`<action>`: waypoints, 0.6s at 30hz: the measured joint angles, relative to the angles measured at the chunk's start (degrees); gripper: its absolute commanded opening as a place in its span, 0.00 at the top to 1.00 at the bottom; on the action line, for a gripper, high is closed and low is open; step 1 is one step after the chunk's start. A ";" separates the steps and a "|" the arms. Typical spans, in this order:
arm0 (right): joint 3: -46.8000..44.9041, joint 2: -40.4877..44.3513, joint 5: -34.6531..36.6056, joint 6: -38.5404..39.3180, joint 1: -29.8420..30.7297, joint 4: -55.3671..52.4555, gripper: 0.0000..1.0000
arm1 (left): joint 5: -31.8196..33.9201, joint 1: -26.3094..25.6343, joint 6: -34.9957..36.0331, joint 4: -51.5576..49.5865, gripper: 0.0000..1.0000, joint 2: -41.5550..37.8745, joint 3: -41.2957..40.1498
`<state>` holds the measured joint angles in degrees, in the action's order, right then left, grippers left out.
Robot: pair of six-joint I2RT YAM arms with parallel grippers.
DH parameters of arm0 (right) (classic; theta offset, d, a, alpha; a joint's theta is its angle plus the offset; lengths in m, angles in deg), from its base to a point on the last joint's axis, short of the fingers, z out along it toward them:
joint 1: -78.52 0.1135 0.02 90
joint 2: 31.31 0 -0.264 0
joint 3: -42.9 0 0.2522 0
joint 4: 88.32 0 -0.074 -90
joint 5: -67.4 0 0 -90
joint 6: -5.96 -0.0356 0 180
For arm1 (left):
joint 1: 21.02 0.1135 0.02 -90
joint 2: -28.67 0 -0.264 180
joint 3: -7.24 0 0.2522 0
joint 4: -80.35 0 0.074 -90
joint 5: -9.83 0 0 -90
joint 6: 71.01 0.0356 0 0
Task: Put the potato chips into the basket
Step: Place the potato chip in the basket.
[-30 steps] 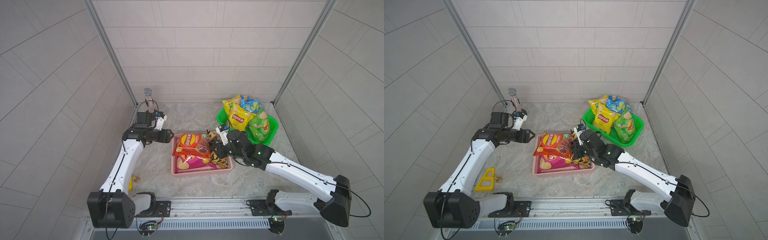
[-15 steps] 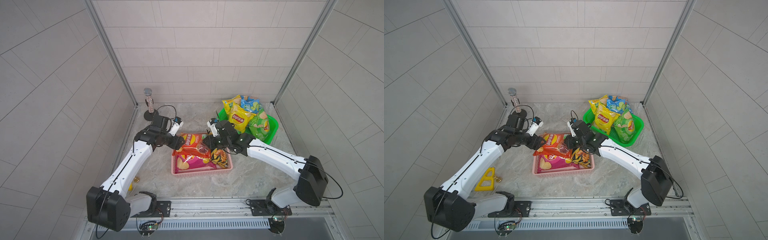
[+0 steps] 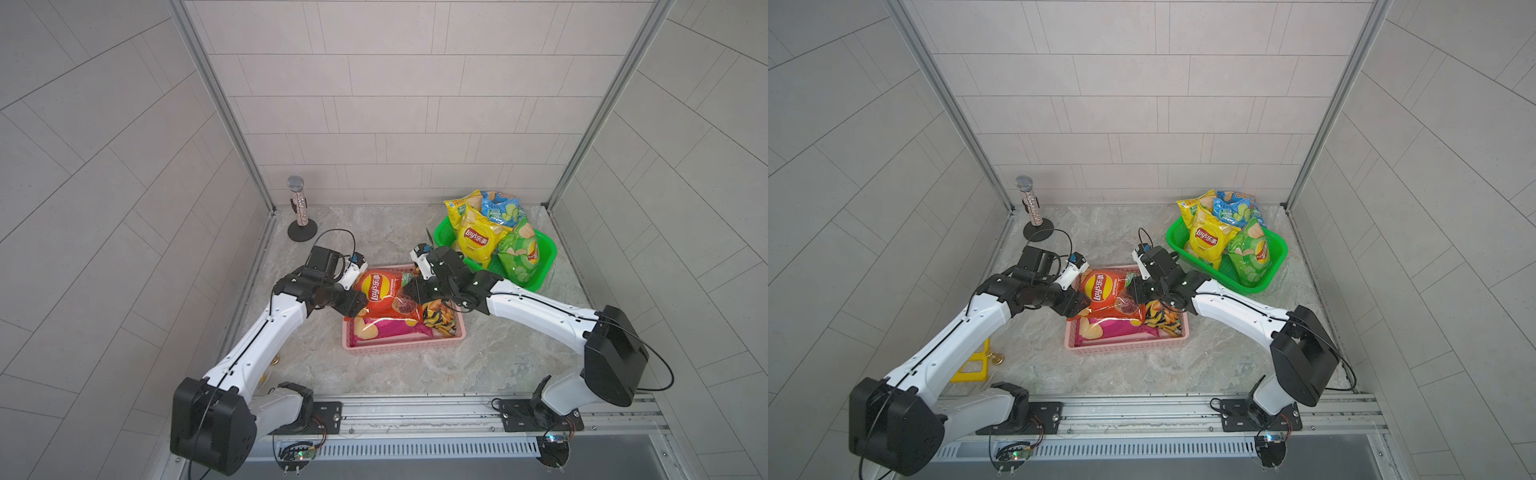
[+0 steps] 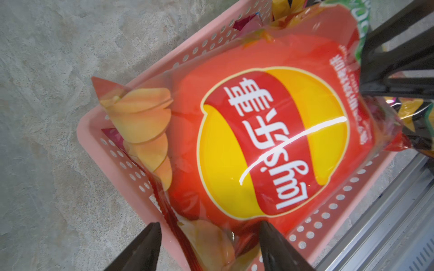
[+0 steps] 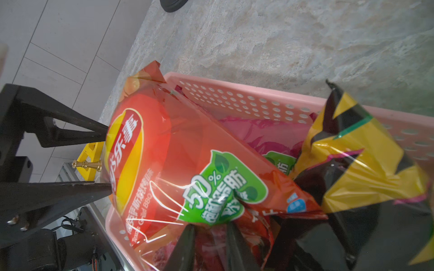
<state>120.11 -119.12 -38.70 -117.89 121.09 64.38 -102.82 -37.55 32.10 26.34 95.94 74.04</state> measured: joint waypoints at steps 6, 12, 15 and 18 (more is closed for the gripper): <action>-0.11 -0.46 0.00 0.24 0.00 0.44 0.70 | 0.00 0.00 0.26 -0.59 0.25 -0.20 -0.61; 0.42 1.01 1.09 0.83 0.00 -2.08 0.63 | -0.20 0.00 0.44 -4.87 0.19 -0.20 2.93; 1.07 2.40 1.84 1.11 -0.04 -3.85 0.61 | -0.98 0.00 0.35 -7.45 0.16 -0.20 7.69; 1.73 4.44 2.40 1.25 -0.44 -5.03 0.58 | -1.79 0.00 0.17 -8.87 0.12 -0.37 11.85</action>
<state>121.83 -114.68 -36.29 -116.64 120.65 59.35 -104.61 -37.55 32.27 17.47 95.56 85.88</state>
